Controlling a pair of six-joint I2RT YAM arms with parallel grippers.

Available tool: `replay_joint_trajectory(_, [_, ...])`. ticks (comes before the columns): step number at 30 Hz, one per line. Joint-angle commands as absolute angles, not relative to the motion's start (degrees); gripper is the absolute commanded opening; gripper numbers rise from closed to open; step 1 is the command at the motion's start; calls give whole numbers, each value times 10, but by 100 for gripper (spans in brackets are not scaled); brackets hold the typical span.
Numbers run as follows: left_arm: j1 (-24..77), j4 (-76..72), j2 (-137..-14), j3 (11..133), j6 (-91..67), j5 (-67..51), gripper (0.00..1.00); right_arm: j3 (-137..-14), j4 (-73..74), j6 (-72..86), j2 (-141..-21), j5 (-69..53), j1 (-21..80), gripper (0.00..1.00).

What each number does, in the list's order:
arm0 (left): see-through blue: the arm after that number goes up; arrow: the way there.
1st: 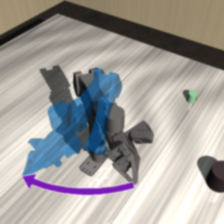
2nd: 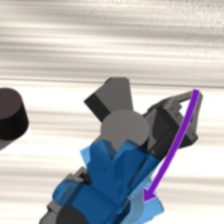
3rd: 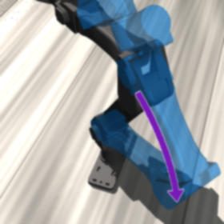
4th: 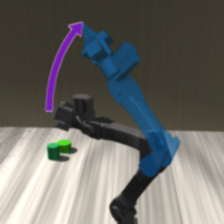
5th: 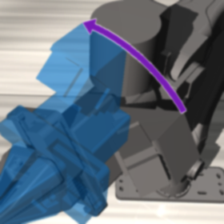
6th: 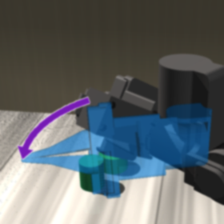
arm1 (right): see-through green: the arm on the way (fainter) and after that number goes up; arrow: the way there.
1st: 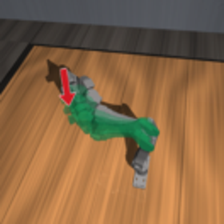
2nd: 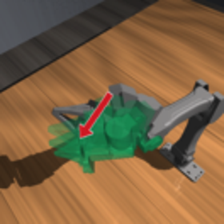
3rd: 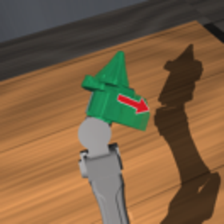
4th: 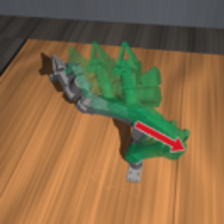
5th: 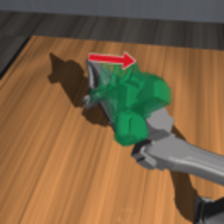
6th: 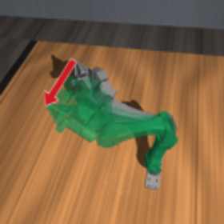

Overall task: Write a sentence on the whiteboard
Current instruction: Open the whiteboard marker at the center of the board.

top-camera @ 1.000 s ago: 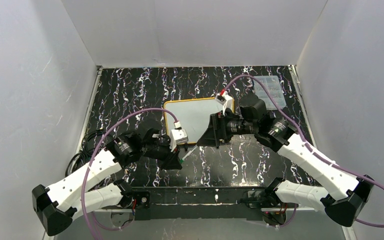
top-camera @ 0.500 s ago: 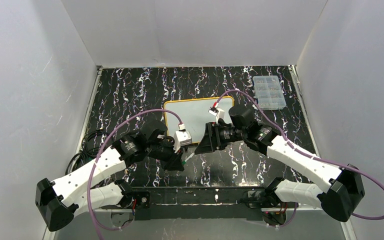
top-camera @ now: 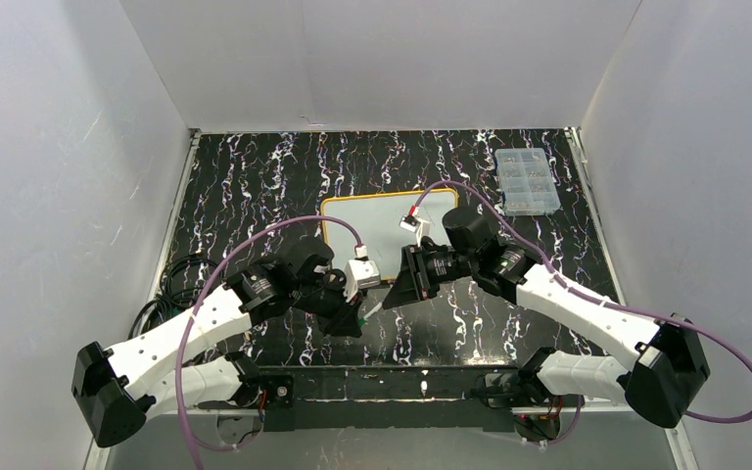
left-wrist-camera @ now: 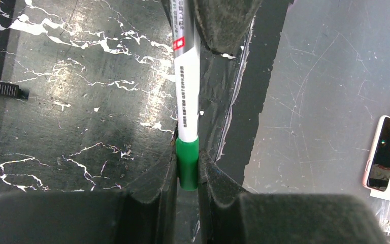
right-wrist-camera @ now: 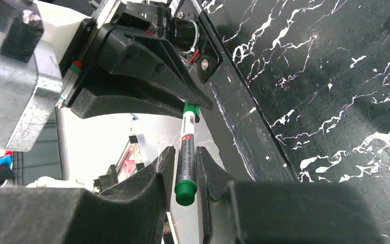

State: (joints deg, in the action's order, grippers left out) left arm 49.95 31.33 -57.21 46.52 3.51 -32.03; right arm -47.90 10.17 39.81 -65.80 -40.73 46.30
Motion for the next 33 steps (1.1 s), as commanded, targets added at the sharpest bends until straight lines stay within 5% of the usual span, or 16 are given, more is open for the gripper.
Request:
replay_joint_trajectory(1, [504, 316, -575, 465, 44, -318, 0, -482, 113, 378, -659, -437, 469, 30])
replay_joint_trajectory(8, [509, 317, -580, 466, 45, -322, 0, -462, 36, 418, -662, -458, 473, 39])
replay_joint_trajectory(21, [520, 319, -584, 465, 49, -330, 0, -461, 30, 412, -679, -446, 475, 40])
replay_joint_trajectory(33, [521, 322, -587, 467, 47, -313, 0, -473, 81, 365, -670, -450, 476, 1])
